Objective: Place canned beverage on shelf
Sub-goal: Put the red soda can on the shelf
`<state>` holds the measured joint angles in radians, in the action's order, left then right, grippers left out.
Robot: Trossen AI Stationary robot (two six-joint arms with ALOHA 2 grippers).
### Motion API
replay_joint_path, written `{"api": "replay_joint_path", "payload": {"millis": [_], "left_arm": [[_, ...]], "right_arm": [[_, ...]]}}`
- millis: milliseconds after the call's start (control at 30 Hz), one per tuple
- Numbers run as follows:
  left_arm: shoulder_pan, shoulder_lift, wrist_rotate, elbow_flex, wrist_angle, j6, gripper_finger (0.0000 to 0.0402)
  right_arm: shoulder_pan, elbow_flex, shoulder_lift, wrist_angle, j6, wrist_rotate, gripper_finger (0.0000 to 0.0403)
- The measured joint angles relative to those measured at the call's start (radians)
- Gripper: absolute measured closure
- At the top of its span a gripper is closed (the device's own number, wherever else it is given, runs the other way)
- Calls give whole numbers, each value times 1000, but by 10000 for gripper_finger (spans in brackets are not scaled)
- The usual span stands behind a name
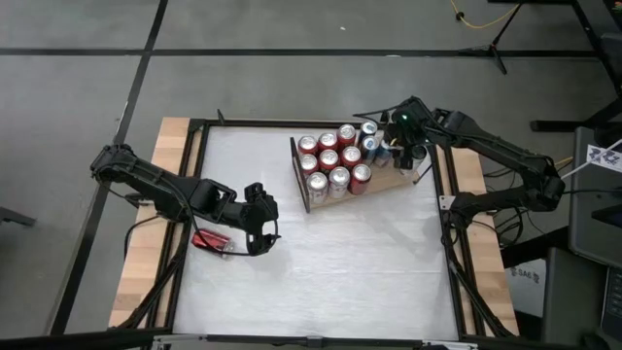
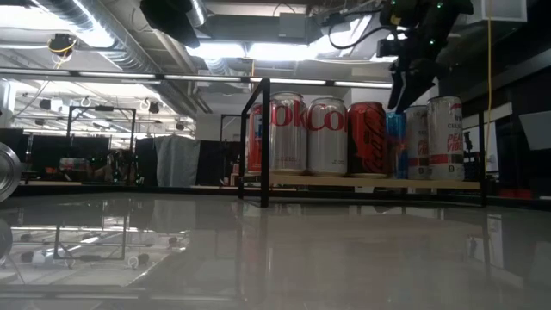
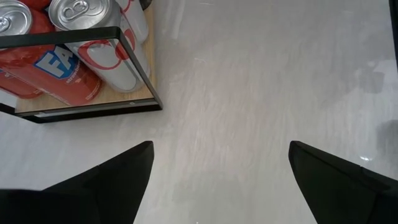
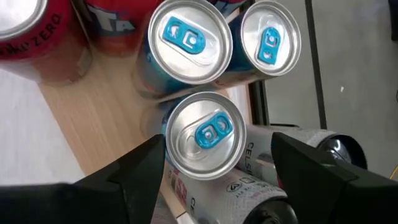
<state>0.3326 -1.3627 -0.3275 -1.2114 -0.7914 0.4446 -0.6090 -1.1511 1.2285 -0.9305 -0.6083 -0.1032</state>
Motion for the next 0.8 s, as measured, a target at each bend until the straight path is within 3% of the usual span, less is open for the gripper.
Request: {"api": "replay_joint_path", "payload": {"millis": [300,500,667,800], "left_arm": [[0,0,9,0,0,11,37],[-11,8,142,-56,-78,136,37],[-13,10,228,-104,-218,316,37],[-3,9,313,-103,-351,602,37]], "right_arm": [[0,0,0,51,3,0,120],[1,-4,-21,35,3,-9,120],[1,-63,-36,-4,5,-10,120],[1,-113,-49,-38,7,-9,120]]}}
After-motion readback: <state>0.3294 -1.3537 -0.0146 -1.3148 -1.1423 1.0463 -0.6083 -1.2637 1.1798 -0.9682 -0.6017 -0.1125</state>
